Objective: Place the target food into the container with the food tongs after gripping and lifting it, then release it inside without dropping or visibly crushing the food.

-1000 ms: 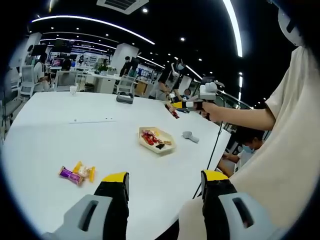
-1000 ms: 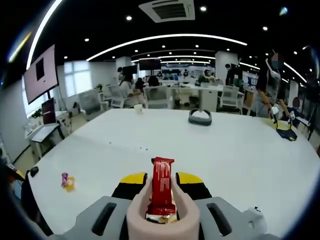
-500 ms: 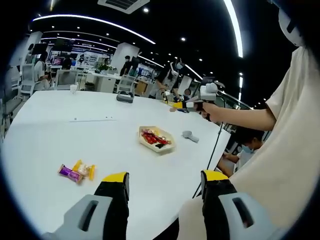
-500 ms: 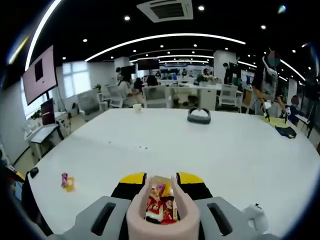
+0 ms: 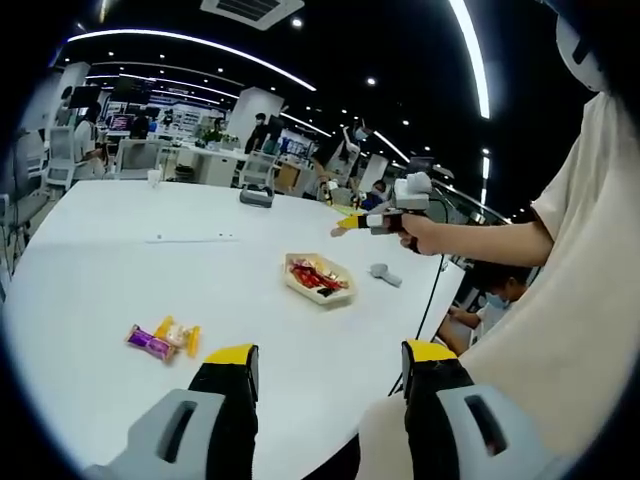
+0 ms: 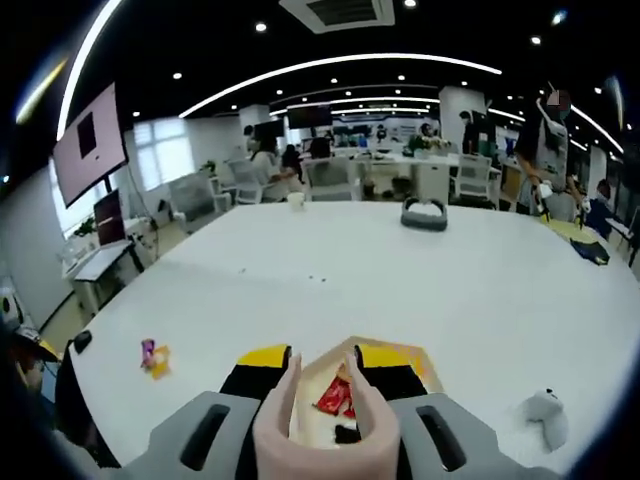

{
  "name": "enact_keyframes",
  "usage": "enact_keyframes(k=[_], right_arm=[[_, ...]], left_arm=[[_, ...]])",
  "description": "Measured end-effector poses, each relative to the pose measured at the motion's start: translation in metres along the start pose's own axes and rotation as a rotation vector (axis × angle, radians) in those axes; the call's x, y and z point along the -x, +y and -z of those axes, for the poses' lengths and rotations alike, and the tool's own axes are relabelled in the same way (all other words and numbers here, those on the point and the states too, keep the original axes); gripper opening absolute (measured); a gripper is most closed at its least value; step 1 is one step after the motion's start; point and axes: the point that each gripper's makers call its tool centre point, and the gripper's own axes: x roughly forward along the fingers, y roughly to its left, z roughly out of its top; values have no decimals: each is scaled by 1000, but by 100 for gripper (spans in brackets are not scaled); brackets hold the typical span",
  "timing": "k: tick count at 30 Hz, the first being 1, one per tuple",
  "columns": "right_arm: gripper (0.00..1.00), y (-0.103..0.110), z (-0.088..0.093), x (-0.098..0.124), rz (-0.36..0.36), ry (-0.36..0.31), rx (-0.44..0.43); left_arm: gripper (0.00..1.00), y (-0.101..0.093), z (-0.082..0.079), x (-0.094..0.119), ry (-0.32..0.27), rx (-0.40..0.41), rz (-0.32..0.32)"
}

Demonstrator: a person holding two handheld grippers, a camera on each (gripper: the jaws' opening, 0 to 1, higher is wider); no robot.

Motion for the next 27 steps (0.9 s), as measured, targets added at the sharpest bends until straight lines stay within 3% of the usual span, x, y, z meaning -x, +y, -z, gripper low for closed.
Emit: enact_keyframes(k=[12, 22, 27], right_arm=[[25, 83, 5, -38, -139, 40, 33], [25, 128, 11, -62, -207, 94, 101], [25, 162, 16, -77, -264, 116, 130]], left_arm=[[59, 16, 4, 28, -18, 25, -46], [59, 33, 12, 48, -37, 48, -95], [59, 38, 14, 56, -48, 63, -116]])
